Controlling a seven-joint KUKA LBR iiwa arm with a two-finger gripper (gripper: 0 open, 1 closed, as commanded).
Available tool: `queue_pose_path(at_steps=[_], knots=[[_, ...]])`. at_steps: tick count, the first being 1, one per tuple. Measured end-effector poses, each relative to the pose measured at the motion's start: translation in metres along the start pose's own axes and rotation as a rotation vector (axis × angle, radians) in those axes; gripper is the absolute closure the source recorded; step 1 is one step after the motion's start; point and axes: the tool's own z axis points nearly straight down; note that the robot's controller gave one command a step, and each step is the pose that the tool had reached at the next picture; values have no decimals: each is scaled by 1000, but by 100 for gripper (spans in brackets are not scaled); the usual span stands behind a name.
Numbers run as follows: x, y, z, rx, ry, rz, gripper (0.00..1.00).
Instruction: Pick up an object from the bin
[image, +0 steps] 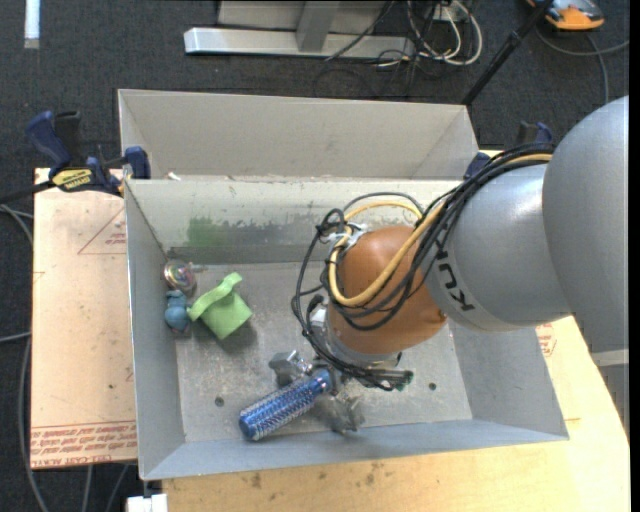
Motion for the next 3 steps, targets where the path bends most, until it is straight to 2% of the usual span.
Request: queue_pose_path(at_steps=[1, 2, 3], knots=[[-1, 0, 0, -1, -2, 3, 0], [-1, 0, 0, -1, -3, 4, 100], [-2, 0, -54, 1, -1, 7, 100]])
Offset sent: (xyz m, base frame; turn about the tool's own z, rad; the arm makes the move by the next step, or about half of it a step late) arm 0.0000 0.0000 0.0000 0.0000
